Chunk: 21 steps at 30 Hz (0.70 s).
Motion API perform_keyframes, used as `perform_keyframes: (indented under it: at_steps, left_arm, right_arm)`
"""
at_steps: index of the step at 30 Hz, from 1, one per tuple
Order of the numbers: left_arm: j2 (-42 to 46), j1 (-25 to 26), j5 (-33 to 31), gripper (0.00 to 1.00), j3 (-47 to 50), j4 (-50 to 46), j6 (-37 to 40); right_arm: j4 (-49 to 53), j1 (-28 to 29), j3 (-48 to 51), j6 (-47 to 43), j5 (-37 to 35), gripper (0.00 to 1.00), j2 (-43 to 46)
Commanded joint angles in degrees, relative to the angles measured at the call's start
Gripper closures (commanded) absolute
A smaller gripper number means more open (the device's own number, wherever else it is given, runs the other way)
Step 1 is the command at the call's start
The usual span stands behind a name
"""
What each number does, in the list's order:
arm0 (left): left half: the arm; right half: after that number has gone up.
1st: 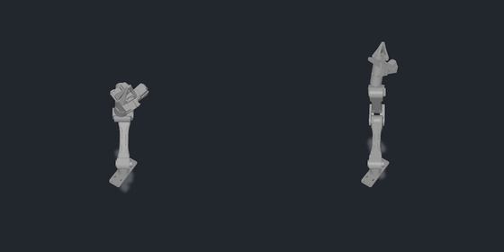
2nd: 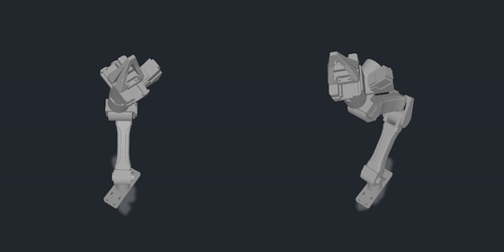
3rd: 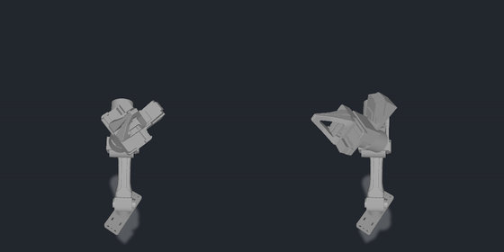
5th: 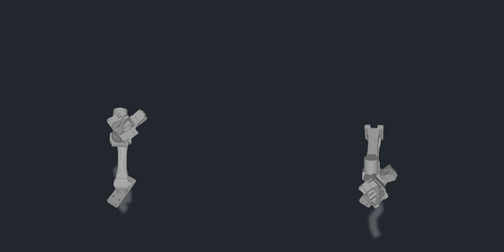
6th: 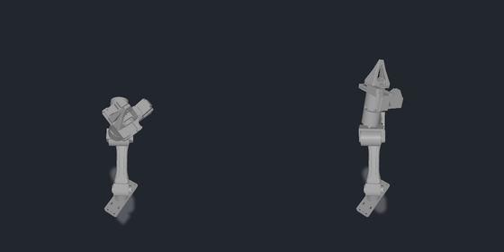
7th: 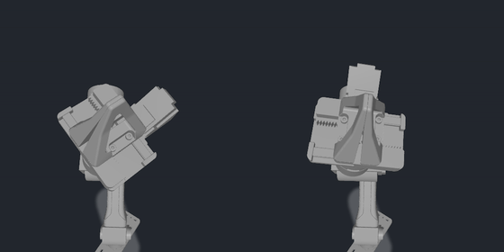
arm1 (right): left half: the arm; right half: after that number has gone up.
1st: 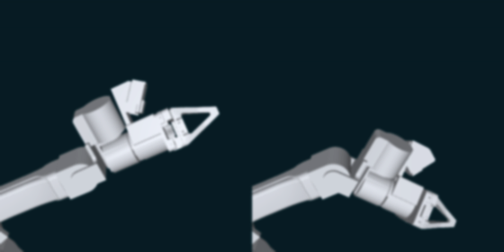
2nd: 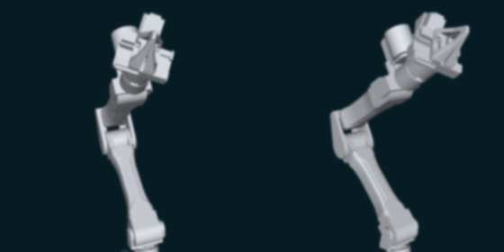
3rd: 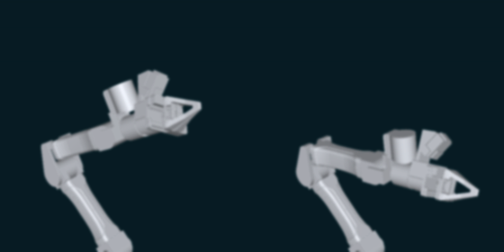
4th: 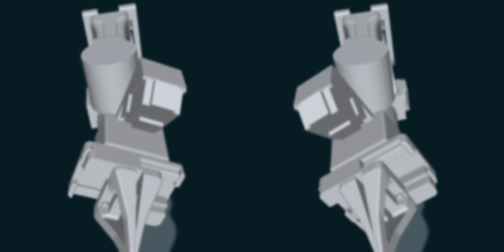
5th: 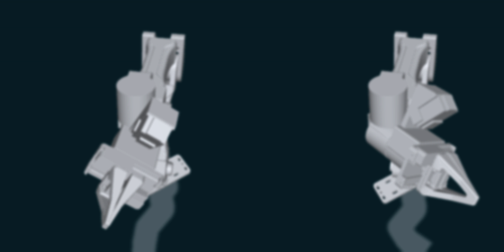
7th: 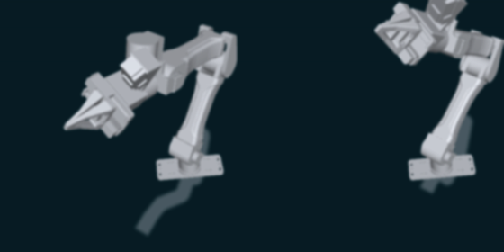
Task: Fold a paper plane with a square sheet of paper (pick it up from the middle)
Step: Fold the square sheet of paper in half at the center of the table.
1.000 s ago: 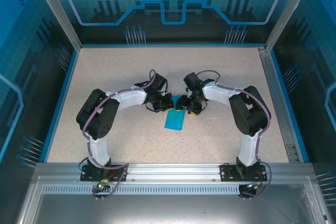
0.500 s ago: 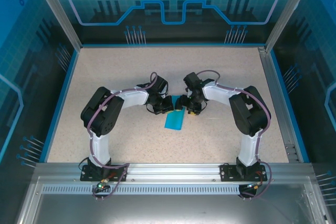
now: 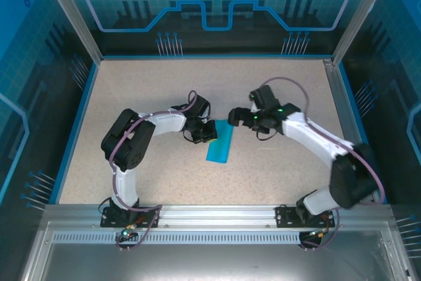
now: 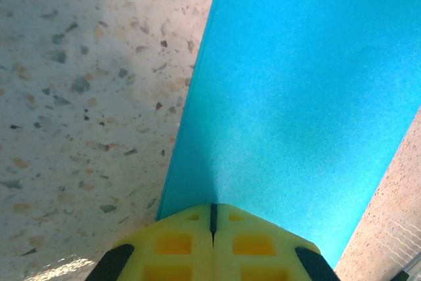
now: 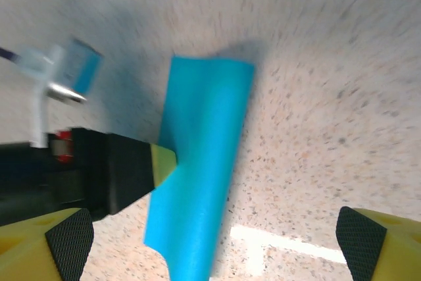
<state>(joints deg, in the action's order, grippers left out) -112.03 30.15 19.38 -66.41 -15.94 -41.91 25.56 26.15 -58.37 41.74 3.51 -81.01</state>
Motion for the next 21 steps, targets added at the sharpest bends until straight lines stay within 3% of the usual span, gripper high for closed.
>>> perform_keyframes:
  at_steps: [1,5,8,10,12,14,16,18,19,21]
  left_arm:
    - [-2.93,-0.09,-2.41,1.0,1.47,-2.6,0.96]
    - [-3.01,0.05,-2.41,1.0,1.4,-2.6,1.2]
    - [-3.08,0.05,-2.67,1.0,1.12,-3.03,1.45]
    - [-3.17,0.12,-2.9,1.0,1.13,-3.04,1.48]
    - [-3.25,0.13,-2.93,1.0,1.04,-3.21,1.53]
    - [-3.37,0.17,-3.02,1.0,1.02,-3.33,1.61]
    - [-3.37,0.1,-3.02,1.0,1.09,-3.3,1.64]
    - [-3.45,0.13,-2.96,1.0,0.94,-3.62,1.74]
    - [-3.46,0.13,-3.11,1.0,0.81,-3.86,1.85]
    - [-3.37,0.12,-3.2,1.0,0.91,-3.91,1.94]
  right_arm:
    - [-7.72,-6.12,6.68,5.03,2.84,0.01,3.88]
    - [-9.84,-12.95,9.09,5.43,12.91,0.01,3.39]
    - [-11.85,-13.5,10.13,4.06,15.38,0.01,4.92]
    - [-18.25,-13.35,12.86,5.61,19.39,0.0,5.35]
    - [-18.28,-12.98,12.05,5.96,23.86,0.03,3.04]
    - [-13.88,-11.01,9.63,5.33,23.76,0.14,-0.31]
    - [-18.86,-8.36,10.18,7.35,26.75,0.28,-3.72]
    - [-21.09,-5.47,9.73,8.47,27.62,0.55,-6.83]
    - [-19.98,-4.27,8.58,8.12,27.32,0.61,-8.48]
    - [-18.2,-3.28,6.72,8.06,26.29,0.6,-10.68]
